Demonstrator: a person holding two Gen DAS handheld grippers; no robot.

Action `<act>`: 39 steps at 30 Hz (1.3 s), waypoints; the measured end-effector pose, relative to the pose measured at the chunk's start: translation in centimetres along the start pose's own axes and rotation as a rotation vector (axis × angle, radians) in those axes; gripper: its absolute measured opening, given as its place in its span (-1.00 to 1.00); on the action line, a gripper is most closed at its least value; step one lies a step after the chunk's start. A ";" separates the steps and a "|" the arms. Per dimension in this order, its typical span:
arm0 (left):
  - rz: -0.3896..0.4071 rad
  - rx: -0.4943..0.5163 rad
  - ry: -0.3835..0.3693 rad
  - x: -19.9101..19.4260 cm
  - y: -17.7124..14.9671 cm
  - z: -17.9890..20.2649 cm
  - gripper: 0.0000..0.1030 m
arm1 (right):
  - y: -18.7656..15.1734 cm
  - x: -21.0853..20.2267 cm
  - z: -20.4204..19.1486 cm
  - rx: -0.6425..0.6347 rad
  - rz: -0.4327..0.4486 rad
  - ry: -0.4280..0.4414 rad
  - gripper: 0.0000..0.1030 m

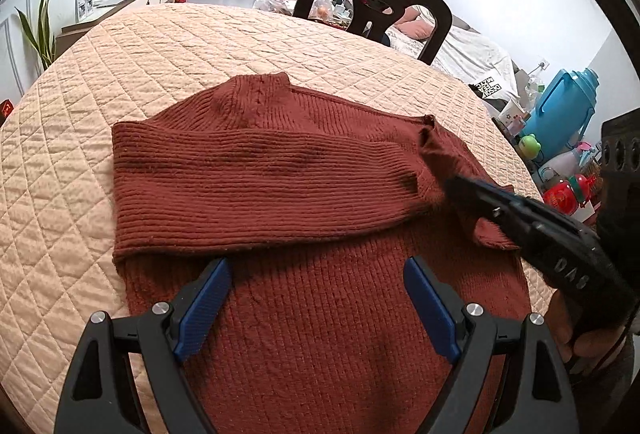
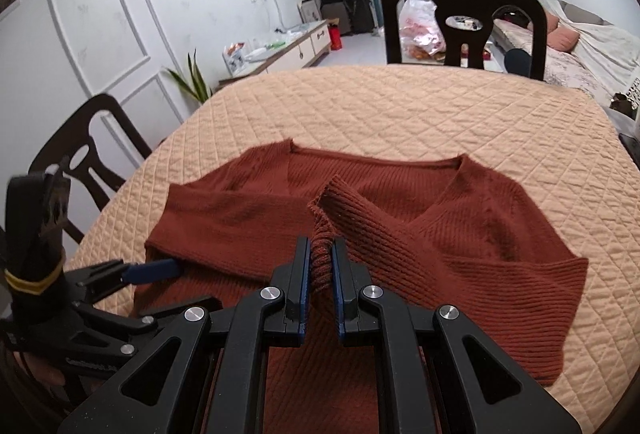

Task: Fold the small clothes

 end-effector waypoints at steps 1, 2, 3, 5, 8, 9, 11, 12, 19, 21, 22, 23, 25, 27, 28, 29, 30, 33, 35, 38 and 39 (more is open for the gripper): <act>0.000 0.000 0.002 0.0 0.0 0.0 0.73 | -0.2 0.3 0.1 -0.001 -0.009 -0.006 -0.81; 0.000 0.004 0.002 0.0 -0.1 0.0 0.73 | -0.4 0.4 0.1 0.002 -0.017 -0.006 -0.81; 0.000 0.009 0.002 0.0 -0.1 0.0 0.73 | -0.5 0.6 0.1 0.003 -0.022 -0.003 -0.81; -0.001 0.013 0.002 -0.1 -0.2 -0.1 0.73 | -0.8 0.9 0.1 0.001 -0.038 0.003 -0.81; -0.002 0.011 0.005 -0.1 -0.1 -0.4 0.73 | -1.1 1.3 -0.1 -0.012 -0.056 0.008 -0.81; -0.003 0.011 0.004 -0.1 -0.1 -0.4 0.73 | -1.2 1.4 -0.1 -0.011 -0.059 0.007 -0.81; -0.003 0.011 0.005 -0.2 -0.1 -0.6 0.73 | -1.3 1.5 0.1 0.000 -0.065 0.008 -0.80; -0.003 0.013 0.007 -0.2 -0.2 -0.6 0.73 | -1.4 1.6 0.2 0.010 -0.068 0.016 -0.80; -0.001 0.014 0.017 -0.4 -0.2 -0.8 0.73 | -1.9 1.1 -0.2 0.048 -0.087 0.046 -0.56; 0.000 0.015 0.018 -0.6 -0.3 -0.9 0.73 | -1.6 -0.1 -0.1 0.049 -0.065 0.043 -0.54; 0.001 0.016 0.018 -0.7 -0.3 -1.0 0.73 | -1.4 -0.6 -0.1 0.049 -0.054 0.046 -0.47; 0.002 0.017 0.020 -0.7 -0.4 -1.1 0.73 | -1.2 -1.3 0.0 0.048 -0.041 0.046 -0.42; 0.006 0.014 0.022 -0.9 -0.3 -1.3 0.73 | -1.0 -3.3 0.8 0.050 0.001 0.018 -0.30; 0.007 0.006 0.019 -0.9 -0.2 -1.3 0.73 | -1.3 -5.2 2.7 0.063 0.020 -0.064 -0.29; 0.008 0.003 0.017 -1.0 -0.1 -1.3 0.73 | -1.6 -5.8 3.6 0.070 0.023 -0.111 -0.29; 0.008 0.003 0.013 -1.0 -0.2 -1.2 0.73 | -2.2 -6.5 4.8 0.080 0.025 -0.161 -0.29; 0.007 0.007 0.012 -1.0 -0.2 -1.1 0.73 | -2.8 -6.8 5.7 0.092 0.015 -0.191 -0.29; 0.005 0.025 0.015 -1.1 -0.6 -0.8 0.73 | -5.0 -7.1 8.1 0.122 -0.031 -0.277 -0.29; 0.002 0.033 0.020 -1.1 -0.9 -0.9 0.73 | -5.9 -7.1 8.8 0.122 -0.048 -0.304 -0.29; -0.009 0.044 0.035 -1.0 -1.7 -1.4 0.73 | -6.6 -7.2 8.9 0.075 -0.062 -0.323 -0.29; -0.011 0.049 0.041 -1.1 -2.0 -1.6 0.73 | -6.6 -7.3 8.8 0.062 -0.070 -0.330 -0.29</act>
Point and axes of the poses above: each gripper's, at about its wrist camera, not at the fingertips, and x roughly the way its jaws point, z to its right, y to its top, the point moved 10 cm from there along x, roughly the way its jaws point, and after that the axes turned 15 degrees about y, right-handed, at the moved point
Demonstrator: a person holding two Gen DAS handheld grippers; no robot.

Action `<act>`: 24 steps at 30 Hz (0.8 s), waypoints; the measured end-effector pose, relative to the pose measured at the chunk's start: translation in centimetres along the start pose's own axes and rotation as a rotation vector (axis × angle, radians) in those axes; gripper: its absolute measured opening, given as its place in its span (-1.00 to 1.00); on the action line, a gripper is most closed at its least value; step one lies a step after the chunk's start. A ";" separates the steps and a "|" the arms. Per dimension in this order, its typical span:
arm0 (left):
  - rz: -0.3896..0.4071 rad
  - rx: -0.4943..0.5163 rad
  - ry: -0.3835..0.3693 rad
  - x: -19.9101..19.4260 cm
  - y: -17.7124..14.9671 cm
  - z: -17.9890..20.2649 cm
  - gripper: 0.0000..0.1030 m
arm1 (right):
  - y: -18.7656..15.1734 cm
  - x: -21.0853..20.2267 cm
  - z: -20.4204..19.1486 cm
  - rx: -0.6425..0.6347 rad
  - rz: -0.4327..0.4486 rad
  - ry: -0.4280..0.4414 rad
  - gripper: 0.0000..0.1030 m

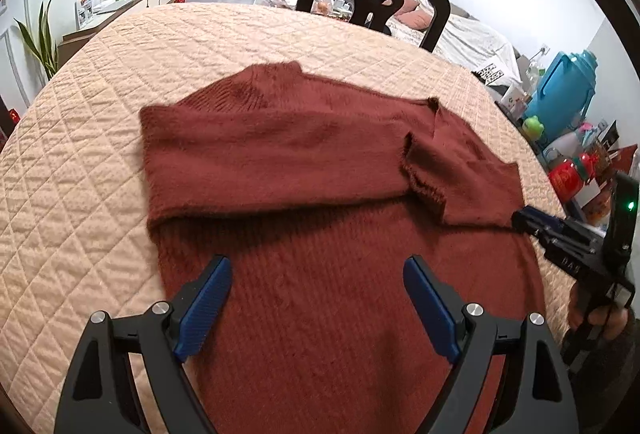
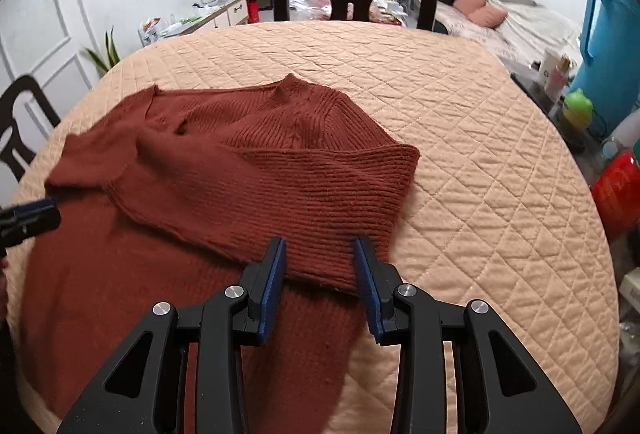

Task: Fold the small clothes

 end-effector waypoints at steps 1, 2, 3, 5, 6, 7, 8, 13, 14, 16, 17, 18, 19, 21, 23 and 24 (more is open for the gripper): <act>0.001 0.006 0.003 -0.1 -0.2 -0.2 0.73 | 0.0 -0.1 -0.1 -0.009 -0.003 -0.007 -0.29; 0.004 0.012 0.003 -0.4 -0.5 -0.3 0.73 | 0.0 -0.2 -0.1 -0.012 -0.003 -0.011 -0.29; 0.009 0.018 0.005 -0.7 -0.8 -0.4 0.73 | 0.0 -0.4 -0.2 -0.013 0.001 -0.012 -0.29; 0.010 0.029 0.009 -1.2 -1.3 -0.7 0.73 | -0.1 -0.6 -0.2 -0.019 0.008 -0.003 -0.29; 0.009 0.034 0.012 -1.4 -1.5 -0.8 0.73 | -0.4 -0.6 -0.1 -0.027 0.000 -0.010 -0.29; 0.008 0.042 0.016 -1.5 -1.8 -1.0 0.73 | -0.6 -0.5 0.2 -0.033 -0.004 -0.025 -0.29; 0.006 0.048 0.024 -1.6 -2.1 -1.1 0.73 | -0.6 -0.5 0.3 -0.033 -0.001 -0.031 -0.29; 0.006 0.072 0.043 -2.6 -3.4 -1.8 0.73 | -1.0 -1.9 0.5 0.005 0.021 -0.044 -0.29; 0.000 0.076 0.042 -2.7 -3.9 -1.9 0.73 | -1.1 -2.5 0.0 0.003 0.035 -0.020 -0.29; -0.004 0.080 0.044 -3.0 -4.7 -2.3 0.73 | -1.7 -3.5 -0.6 0.009 0.062 0.014 -0.29; -0.006 0.081 0.052 -3.1 -5.2 -2.6 0.73 | -2.0 -3.9 -0.8 0.017 0.070 0.021 -0.29; -0.007 0.083 0.060 -3.2 -5.7 -3.0 0.73 | -2.5 -4.2 -0.9 0.023 0.075 0.024 -0.23; -0.003 0.086 0.062 -3.4 -6.2 -3.2 0.73 | -3.1 -4.6 -1.2 0.024 0.077 0.031 -0.08; 0.007 0.090 0.081 -3.9 -7.0 -3.7 0.73 | -4.5 -4.9 -1.8 0.012 0.067 0.043 -0.02; 0.010 0.109 0.100 -4.3 -7.9 -4.0 0.73 | -5.7 -5.0 -2.3 -0.002 0.054 0.030 -0.02; 0.009 0.111 0.103 -4.5 -8.3 -4.2 0.73 | -6.2 -5.2 -2.5 -0.004 0.051 0.022 -0.02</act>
Point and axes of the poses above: each gripper's, at about its wrist camera, not at the fingertips, and x roughly the way its jaws point, z to its right, y to its top, the point moved 10 cm from there along x, roughly the way its jaws point, and after that the axes turned 15 degrees about y, right-handed, at the moved point
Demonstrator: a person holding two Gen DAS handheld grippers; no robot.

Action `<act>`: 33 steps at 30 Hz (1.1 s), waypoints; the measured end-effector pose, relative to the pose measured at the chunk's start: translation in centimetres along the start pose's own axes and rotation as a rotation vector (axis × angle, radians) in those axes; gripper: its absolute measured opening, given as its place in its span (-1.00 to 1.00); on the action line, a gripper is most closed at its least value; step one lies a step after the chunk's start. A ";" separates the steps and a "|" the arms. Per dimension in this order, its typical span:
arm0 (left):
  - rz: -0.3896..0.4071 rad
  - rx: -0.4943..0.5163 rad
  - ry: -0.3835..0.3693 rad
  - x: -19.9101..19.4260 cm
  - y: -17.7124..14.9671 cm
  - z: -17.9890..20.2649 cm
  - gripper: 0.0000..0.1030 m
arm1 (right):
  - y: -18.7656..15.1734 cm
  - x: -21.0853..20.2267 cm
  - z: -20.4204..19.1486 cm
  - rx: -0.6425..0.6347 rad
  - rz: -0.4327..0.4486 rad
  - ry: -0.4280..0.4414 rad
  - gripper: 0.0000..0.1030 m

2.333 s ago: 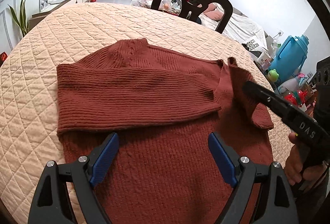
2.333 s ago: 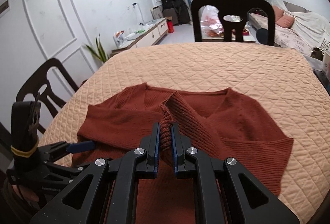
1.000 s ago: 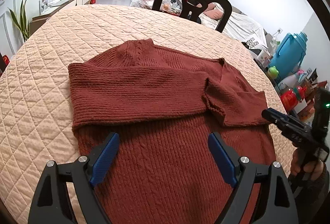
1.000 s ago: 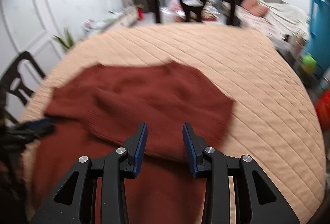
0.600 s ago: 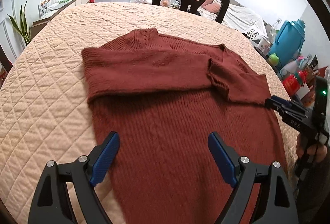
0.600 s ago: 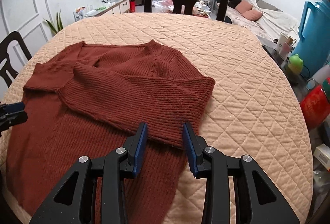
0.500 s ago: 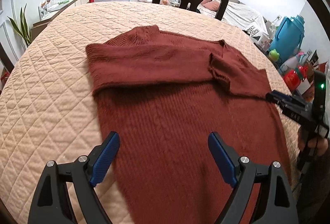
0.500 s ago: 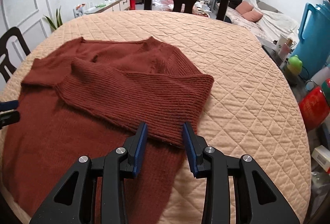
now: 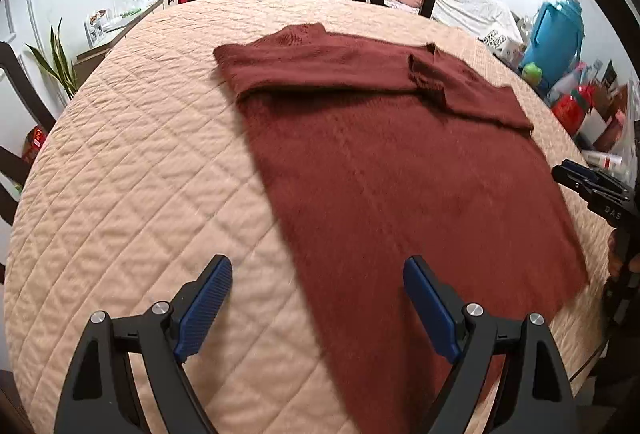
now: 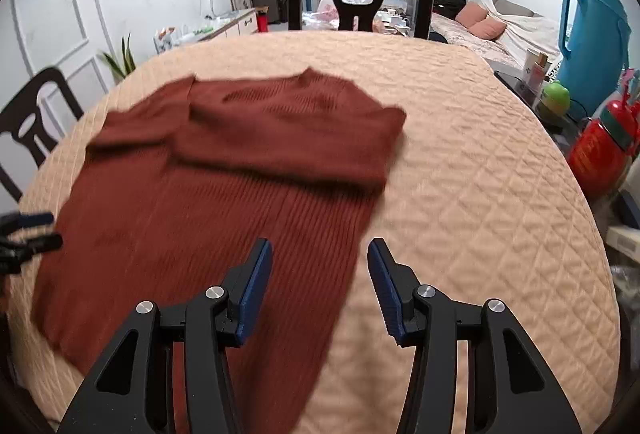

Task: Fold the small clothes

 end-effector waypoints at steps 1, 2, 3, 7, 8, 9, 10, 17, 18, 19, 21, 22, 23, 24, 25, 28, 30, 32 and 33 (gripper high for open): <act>0.001 -0.002 -0.003 -0.2 -0.3 -0.1 0.73 | -0.5 -0.2 -0.1 0.001 0.001 -0.005 -0.02; 0.001 -0.007 -0.005 -0.4 -0.6 -0.2 0.73 | -0.9 -0.5 -0.3 0.004 0.004 -0.008 -0.02; 0.000 -0.015 -0.013 -0.6 -0.9 -0.3 0.73 | -1.4 -0.8 -0.4 0.009 0.010 -0.005 -0.02; -0.005 -0.037 -0.058 -1.5 -2.0 -0.2 0.73 | -3.3 -2.0 -1.1 0.049 0.025 0.037 0.15; -0.001 -0.035 -0.062 -1.7 -2.3 0.0 0.73 | -3.8 -2.1 -1.2 0.056 0.023 0.047 0.19; 0.003 -0.030 -0.064 -2.0 -2.6 0.0 0.73 | -4.4 -2.3 -1.4 0.059 0.020 0.048 0.21; 0.003 -0.025 -0.066 -2.1 -2.9 0.1 0.73 | -4.7 -2.5 -1.5 0.062 0.021 0.046 0.21; 0.011 -0.064 -0.138 -3.6 -4.5 1.1 0.72 | -7.2 -3.0 -2.3 0.128 0.023 0.092 0.21; 0.013 -0.078 -0.146 -3.8 -4.6 1.0 0.72 | -7.5 -3.0 -2.4 0.134 0.029 0.087 0.21; 0.013 -0.094 -0.157 -3.9 -4.7 1.0 0.72 | -7.7 -3.1 -2.4 0.138 0.036 0.088 0.21; 0.015 -0.117 -0.169 -4.0 -4.8 1.0 0.71 | -7.9 -3.3 -2.5 0.154 0.052 0.105 0.21; 0.013 -0.128 -0.174 -4.1 -4.8 0.9 0.69 | -7.9 -3.4 -2.6 0.160 0.055 0.114 0.21; 0.010 -0.137 -0.181 -4.2 -4.8 0.9 0.67 | -7.9 -3.5 -2.6 0.165 0.061 0.121 0.21; 0.005 -0.154 -0.193 -4.3 -4.9 0.9 0.65 | -8.0 -3.6 -2.7 0.164 0.063 0.124 0.21; 0.002 -0.166 -0.198 -4.4 -5.0 0.8 0.62 | -8.0 -3.6 -2.8 0.162 0.065 0.134 0.21; -0.005 -0.197 -0.210 -4.3 -5.2 0.7 0.45 | -8.2 -3.7 -3.1 0.163 0.082 0.153 0.21; -0.006 -0.211 -0.213 -4.3 -5.3 0.7 0.42 | -8.2 -3.8 -3.2 0.169 0.091 0.175 0.19; -0.012 -0.223 -0.219 -4.3 -5.3 0.7 0.35 | -8.2 -3.8 -3.2 0.175 0.098 0.186 0.10; -0.017 -0.227 -0.227 -4.3 -5.4 0.8 0.35 | -8.2 -3.8 -3.2 0.177 0.100 0.190 0.10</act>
Point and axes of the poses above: each gripper's, at about its wrist camera, not at the fingertips, and x roughly the way its jaws point, z to its right, y to its top, the point moved 10 cm from there along x, roughly the way its jaws point, and after that the axes turned 15 degrees about y, right-handed, at the moved point
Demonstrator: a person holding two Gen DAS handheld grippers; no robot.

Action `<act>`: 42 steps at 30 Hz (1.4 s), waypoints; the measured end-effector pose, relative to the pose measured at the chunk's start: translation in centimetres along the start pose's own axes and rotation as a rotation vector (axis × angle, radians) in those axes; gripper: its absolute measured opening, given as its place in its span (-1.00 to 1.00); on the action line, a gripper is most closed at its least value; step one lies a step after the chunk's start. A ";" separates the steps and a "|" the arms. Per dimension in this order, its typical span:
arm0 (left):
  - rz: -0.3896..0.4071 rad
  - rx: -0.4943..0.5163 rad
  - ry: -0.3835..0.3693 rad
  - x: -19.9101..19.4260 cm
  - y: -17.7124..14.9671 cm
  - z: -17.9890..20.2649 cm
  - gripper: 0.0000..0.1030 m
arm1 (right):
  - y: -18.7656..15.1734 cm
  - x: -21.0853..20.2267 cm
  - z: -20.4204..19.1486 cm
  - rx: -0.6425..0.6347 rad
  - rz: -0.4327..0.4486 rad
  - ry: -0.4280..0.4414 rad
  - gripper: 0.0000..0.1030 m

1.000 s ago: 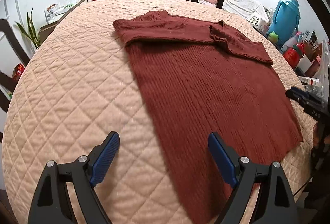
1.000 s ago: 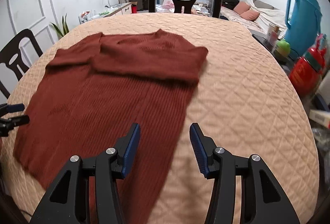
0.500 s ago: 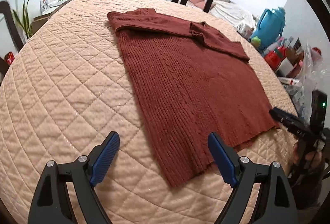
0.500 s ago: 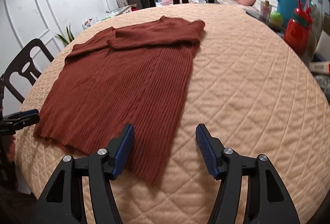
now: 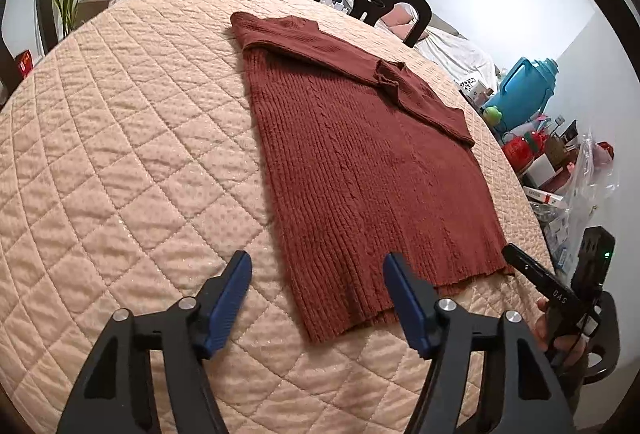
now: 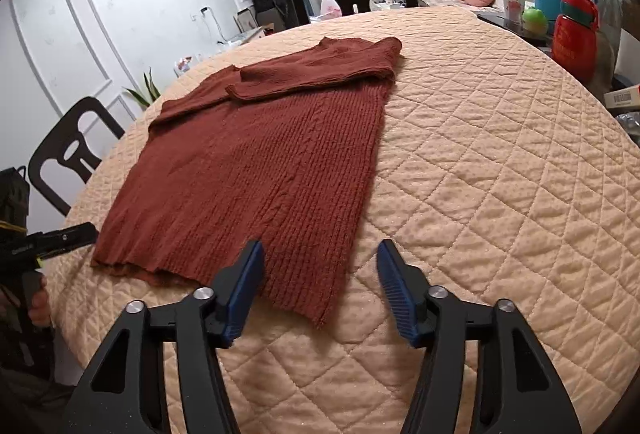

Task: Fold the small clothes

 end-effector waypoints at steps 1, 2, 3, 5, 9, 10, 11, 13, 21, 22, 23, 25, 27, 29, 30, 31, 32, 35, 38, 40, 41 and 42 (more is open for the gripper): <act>-0.001 -0.004 -0.001 0.0 0.0 0.0 0.33 | 0.0 0.0 0.0 0.002 0.003 0.006 0.08; -0.001 -0.008 -0.001 0.0 -0.1 0.0 0.28 | 0.0 0.0 0.1 0.003 0.006 0.008 0.04; -0.004 -0.012 -0.004 -0.1 -0.1 0.1 0.21 | 0.0 0.0 0.1 0.007 0.007 0.015 -0.15; -0.020 -0.027 -0.020 0.0 -0.4 0.2 0.03 | -0.2 0.2 0.0 0.017 -0.002 0.044 -0.36; -0.019 -0.042 -0.013 -0.1 -0.4 -0.1 -0.09 | -0.3 0.1 -0.1 0.018 0.004 0.051 -0.36; -0.020 -0.048 -0.013 -0.1 -0.5 -0.3 -0.11 | -0.3 0.1 -0.1 0.018 0.005 0.050 -0.36; -0.022 -0.052 -0.017 -0.2 -0.6 -0.3 -0.14 | -0.3 0.1 -0.1 0.018 0.006 0.050 -0.36; -0.021 -0.051 -0.013 -0.2 -0.7 -0.3 -0.17 | -0.4 0.1 -0.1 0.016 0.006 0.046 -0.36; -0.041 -0.037 -0.023 0.2 -1.0 0.4 -0.52 | -0.4 0.1 0.0 0.032 0.012 0.054 -0.36; -0.039 -0.039 -0.022 0.2 -1.0 0.4 -0.52 | -0.3 0.1 0.0 0.037 0.013 0.055 -0.36; -0.039 -0.040 -0.023 0.2 -1.0 0.5 -0.52 | -0.4 0.1 0.1 0.037 0.013 0.055 -0.36; -0.036 -0.036 -0.021 0.2 -1.0 0.6 -0.52 | -0.4 0.1 0.0 0.033 0.013 0.049 -0.36; -0.038 -0.035 -0.020 0.3 -1.0 0.7 -0.52 | -0.4 0.1 0.0 0.034 0.014 0.047 -0.36; -0.040 -0.035 -0.020 0.4 -0.9 0.8 -0.51 | -0.4 0.1 0.0 0.032 0.013 0.046 -0.36; -0.040 -0.035 -0.021 0.4 -0.9 0.9 -0.51 | -0.4 0.1 0.0 0.032 0.013 0.047 -0.36; -0.040 -0.033 -0.021 0.4 -0.9 0.9 -0.52 | -0.4 0.1 0.0 0.031 0.014 0.045 -0.36; -0.041 -0.030 -0.023 0.5 -0.9 0.9 -0.52 | -0.4 0.1 0.1 0.030 0.014 0.044 -0.36; -0.056 -0.020 -0.046 0.6 -1.0 1.3 -0.85 | -0.4 0.1 0.0 0.021 0.012 0.036 -0.37; -0.080 -0.052 -0.089 0.9 -0.9 1.3 -0.85 | -0.4 0.1 0.2 0.014 0.010 0.018 -0.51; -0.079 -0.076 -0.108 0.7 -0.7 1.1 -0.85 | -0.5 0.0 0.4 0.039 0.011 0.040 -0.82; -0.075 -0.084 -0.116 0.6 -0.6 0.9 -0.85 | -0.5 -0.1 0.5 0.050 0.014 0.050 -0.84; -0.069 -0.090 -0.118 0.4 -0.4 0.8 -0.85 | -0.5 -0.3 0.7 0.069 0.020 0.066 -0.85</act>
Point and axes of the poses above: each gripper's, at about its wrist camera, not at the fingertips, and x roughly the way its jaws point, z to its right, y to its top, the point moved 10 cm from there along x, roughly the way its jaws point, and after that the axes turned 15 degrees about y, right-handed, at the moved point
